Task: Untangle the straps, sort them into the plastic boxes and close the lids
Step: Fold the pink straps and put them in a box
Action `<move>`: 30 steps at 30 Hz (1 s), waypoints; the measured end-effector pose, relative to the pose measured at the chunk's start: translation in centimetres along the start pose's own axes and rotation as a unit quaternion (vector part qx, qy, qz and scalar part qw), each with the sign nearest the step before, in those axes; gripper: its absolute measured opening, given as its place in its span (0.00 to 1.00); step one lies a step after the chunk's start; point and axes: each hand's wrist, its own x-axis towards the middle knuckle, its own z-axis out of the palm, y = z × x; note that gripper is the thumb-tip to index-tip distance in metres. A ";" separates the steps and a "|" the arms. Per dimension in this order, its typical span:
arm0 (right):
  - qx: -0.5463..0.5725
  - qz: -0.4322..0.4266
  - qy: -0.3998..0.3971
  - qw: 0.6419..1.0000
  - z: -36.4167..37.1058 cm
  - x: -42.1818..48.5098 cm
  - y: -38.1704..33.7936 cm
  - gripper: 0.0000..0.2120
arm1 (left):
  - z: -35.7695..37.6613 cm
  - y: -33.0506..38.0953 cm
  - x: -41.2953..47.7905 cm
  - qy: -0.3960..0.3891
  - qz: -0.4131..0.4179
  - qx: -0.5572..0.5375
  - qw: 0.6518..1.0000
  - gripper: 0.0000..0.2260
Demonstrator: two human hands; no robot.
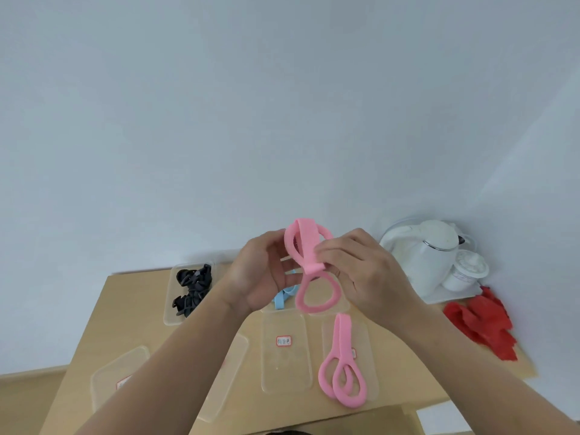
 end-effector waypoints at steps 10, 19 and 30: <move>-0.022 0.012 -0.002 1.000 1.6 -1.1 -1.0 0.07 | -0.6 -0.1 -0.1 -0.003 0.039 0.111 0.993 0.15; -0.020 -0.008 0.031 0.999 2.1 -0.2 -0.9 0.09 | -1.5 1.4 -0.3 0.009 0.051 0.135 0.990 0.16; -0.010 -0.033 0.085 0.996 3.0 1.4 -0.1 0.13 | -2.3 3.2 0.3 -0.055 0.055 0.166 0.983 0.18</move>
